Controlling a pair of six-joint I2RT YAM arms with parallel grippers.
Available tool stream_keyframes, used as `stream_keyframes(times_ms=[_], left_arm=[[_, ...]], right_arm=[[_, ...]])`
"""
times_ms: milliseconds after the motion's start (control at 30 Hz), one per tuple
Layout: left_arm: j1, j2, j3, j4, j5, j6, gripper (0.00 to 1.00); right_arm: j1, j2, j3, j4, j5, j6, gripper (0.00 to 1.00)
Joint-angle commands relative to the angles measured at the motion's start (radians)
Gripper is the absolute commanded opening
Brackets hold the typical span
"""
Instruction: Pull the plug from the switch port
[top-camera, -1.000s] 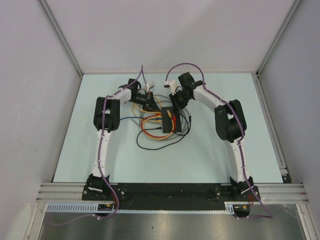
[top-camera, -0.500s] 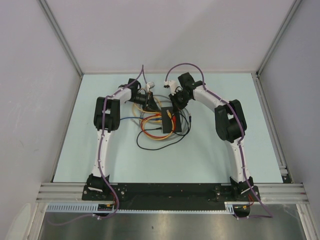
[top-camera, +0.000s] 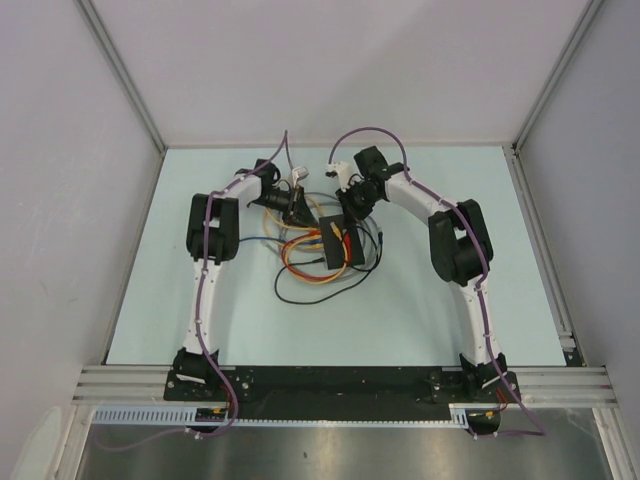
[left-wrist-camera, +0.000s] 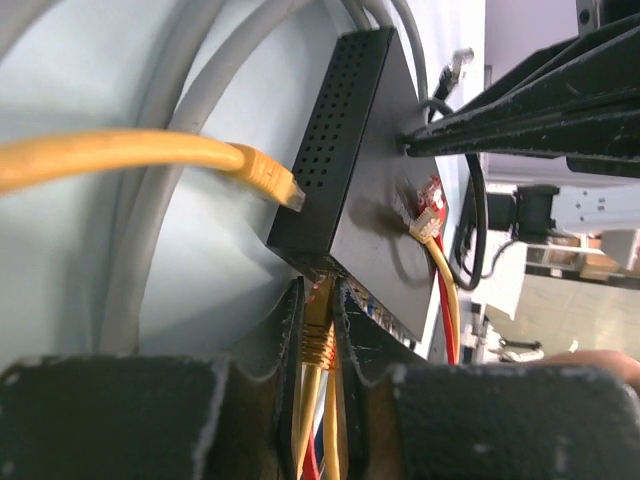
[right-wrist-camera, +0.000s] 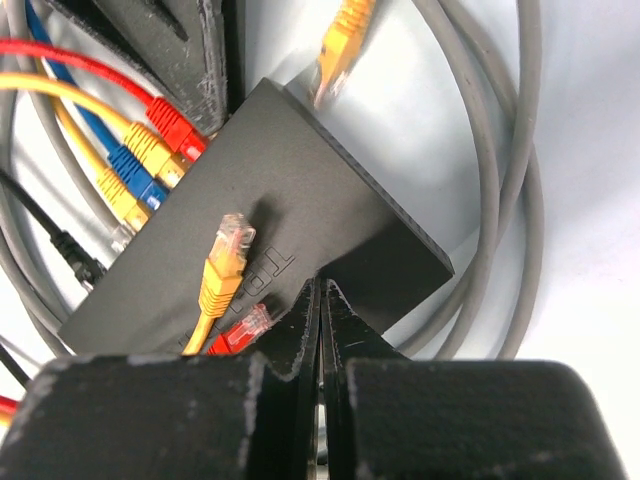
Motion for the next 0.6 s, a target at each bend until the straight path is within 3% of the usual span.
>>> stream_keyframes(times_ms=[0,200,433,567], left_arm=[[-0.007,0.024,0.006,-0.232,-0.075,0.161,0.0],[-0.005,0.052,0.125,-0.205,-0.106,0.143,0.0],[-0.005,-0.027,-0.114,-0.206,-0.052,0.199,0.0],[-0.002,-0.015,-0.033,-0.16,-0.075,0.154,0.0]], right_arm=[[0.015,0.088,-0.071,-0.126,0.087,-0.025,0.0],[0.018,0.097,-0.064,-0.128,0.08,-0.025,0.0],[0.016,0.087,-0.08,-0.121,0.086,-0.029,0.0],[0.016,0.096,-0.071,-0.124,0.081,-0.025,0.0]])
